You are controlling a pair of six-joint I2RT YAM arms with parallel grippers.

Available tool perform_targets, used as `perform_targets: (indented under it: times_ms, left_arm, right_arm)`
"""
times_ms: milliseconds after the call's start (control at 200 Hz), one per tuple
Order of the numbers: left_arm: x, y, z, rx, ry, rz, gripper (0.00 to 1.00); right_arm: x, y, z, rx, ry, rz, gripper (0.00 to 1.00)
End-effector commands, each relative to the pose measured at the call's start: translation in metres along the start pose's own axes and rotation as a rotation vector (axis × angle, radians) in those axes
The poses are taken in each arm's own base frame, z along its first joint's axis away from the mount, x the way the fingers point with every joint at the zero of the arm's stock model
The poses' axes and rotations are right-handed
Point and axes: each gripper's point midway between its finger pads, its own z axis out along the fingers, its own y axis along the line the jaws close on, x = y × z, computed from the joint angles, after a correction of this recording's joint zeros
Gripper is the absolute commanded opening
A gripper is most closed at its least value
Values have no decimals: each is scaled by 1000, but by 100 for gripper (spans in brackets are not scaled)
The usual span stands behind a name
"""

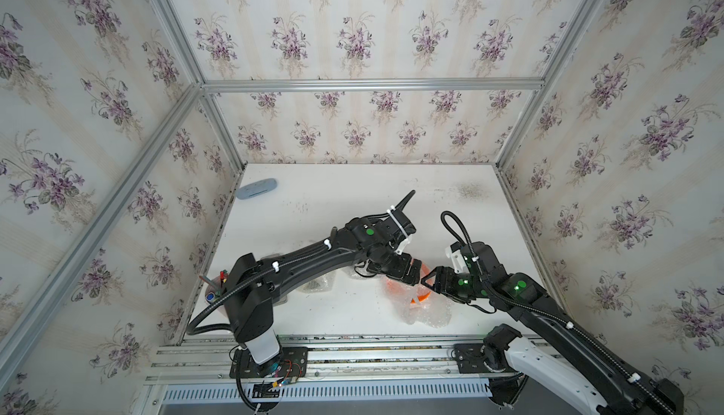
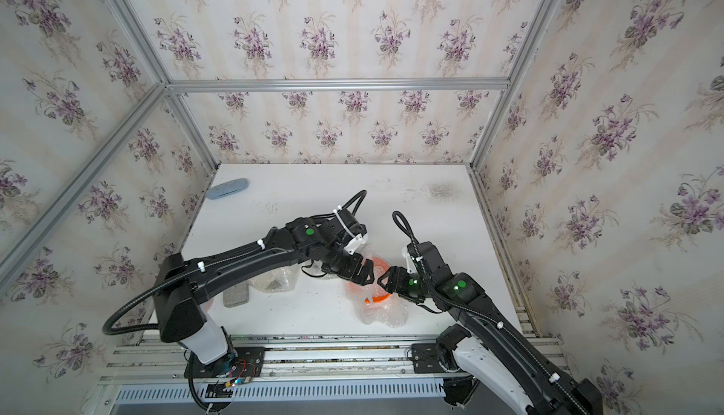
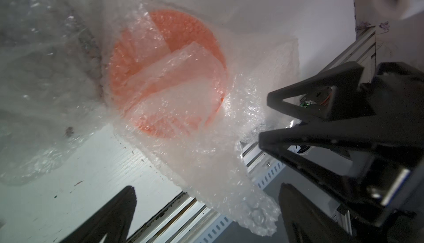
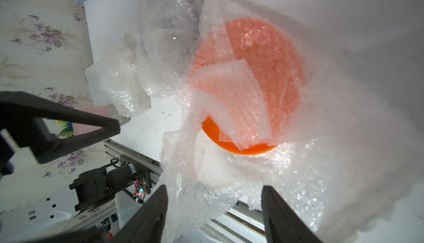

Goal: Unpack dinner plates from bubble wrap
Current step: Unwrap the bubble wrap at the center of the board.

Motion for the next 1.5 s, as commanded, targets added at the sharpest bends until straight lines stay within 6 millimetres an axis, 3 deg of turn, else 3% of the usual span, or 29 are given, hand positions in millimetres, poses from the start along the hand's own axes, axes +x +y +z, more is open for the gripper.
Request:
perform_targets:
  times_ms: [0,125,355,515,759,879,984,1044,1134,1169,1289,1499]
  left_arm:
    - [10,5,7,-137,101,157,99]
    - [8,8,18,-224,173,256,99]
    - [16,8,30,-218,238,291,99]
    - [14,3,36,-209,242,281,99]
    - [12,18,58,-292,232,156,96]
    - [13,26,66,-320,229,120,86]
    - [15,27,74,-317,245,107,70]
    - [16,27,77,-312,253,103,56]
    - [15,29,74,-315,246,101,26]
    - [15,31,70,-319,240,98,21]
    - [15,40,54,-321,210,73,12]
    - [21,45,26,-246,110,29,11]
  right_arm:
    - [-10,-4,0,13,-56,70,67]
    - [-17,-13,-3,30,-95,113,67]
    - [-20,-24,-9,53,-135,153,66]
    - [-25,-16,-10,-3,-171,189,65]
    - [-34,-4,-19,-94,-240,249,63]
    - [-31,-9,-18,-98,-246,267,62]
    - [-29,-8,-16,-114,-237,271,62]
    - [-29,-8,-17,-112,-239,264,62]
    - [-29,-10,-17,-103,-242,263,62]
    - [-29,-10,-17,-103,-242,264,62]
    - [-27,-15,-19,-75,-245,262,62]
    - [-24,-19,-19,-56,-233,244,62]
